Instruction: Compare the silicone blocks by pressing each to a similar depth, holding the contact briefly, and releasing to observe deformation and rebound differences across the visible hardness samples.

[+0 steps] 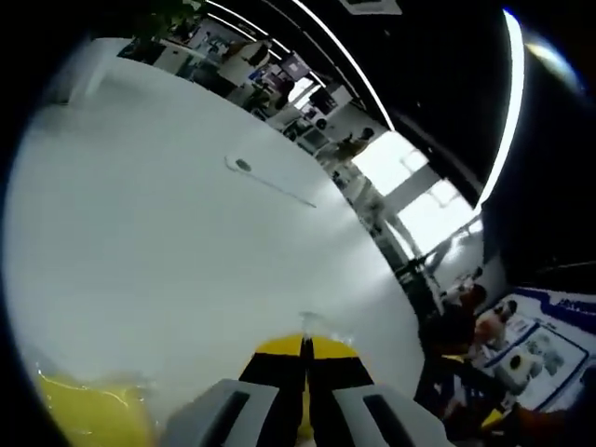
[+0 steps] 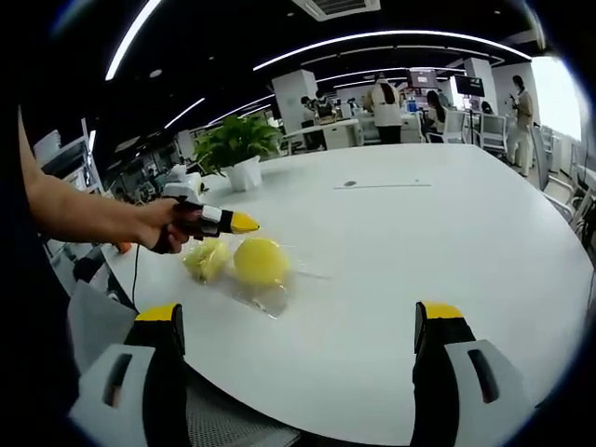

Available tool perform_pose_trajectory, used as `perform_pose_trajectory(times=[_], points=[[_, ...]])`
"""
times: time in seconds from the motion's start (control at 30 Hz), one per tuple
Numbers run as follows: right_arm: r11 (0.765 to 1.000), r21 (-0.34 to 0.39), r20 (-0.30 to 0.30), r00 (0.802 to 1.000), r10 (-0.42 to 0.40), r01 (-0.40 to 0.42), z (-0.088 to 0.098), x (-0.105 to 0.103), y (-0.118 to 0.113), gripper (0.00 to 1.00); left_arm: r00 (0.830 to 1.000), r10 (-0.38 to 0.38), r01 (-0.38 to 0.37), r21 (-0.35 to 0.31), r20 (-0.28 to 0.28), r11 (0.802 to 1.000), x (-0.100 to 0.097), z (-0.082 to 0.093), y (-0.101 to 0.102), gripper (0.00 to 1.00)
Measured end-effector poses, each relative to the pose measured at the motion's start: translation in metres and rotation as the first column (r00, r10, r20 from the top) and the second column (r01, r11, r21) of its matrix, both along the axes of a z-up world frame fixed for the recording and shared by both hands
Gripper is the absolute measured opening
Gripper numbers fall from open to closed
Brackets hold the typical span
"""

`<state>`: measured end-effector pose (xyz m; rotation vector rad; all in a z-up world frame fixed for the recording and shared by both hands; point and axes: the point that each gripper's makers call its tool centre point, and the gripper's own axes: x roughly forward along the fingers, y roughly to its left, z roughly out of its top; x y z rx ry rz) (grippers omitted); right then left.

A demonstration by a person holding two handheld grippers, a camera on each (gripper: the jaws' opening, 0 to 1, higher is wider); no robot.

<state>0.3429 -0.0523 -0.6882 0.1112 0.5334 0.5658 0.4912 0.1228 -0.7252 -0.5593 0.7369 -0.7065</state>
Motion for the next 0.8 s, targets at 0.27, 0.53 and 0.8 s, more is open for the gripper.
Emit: perform_pose_trajectory(times=[0.27,0.53,0.8], points=[[1.0,0.003,0.016,1.0,0.008,-0.009,0.006,0.003,0.005,0.96,0.995,-0.015,0.015,0.002,0.102,1.0,0.009,0.031,-0.002,0.0],[1.0,0.002,0.025,1.0,0.017,-0.017,0.011,0.003,0.008,0.96,0.977,-0.053,0.045,0.044,0.205,0.998,0.01,0.059,0.005,0.0],[0.999,-0.002,0.038,0.998,0.048,-0.048,0.017,0.009,0.021,0.96,0.953,-0.086,0.074,0.051,0.291,0.996,0.006,0.091,0.01,0.0]])
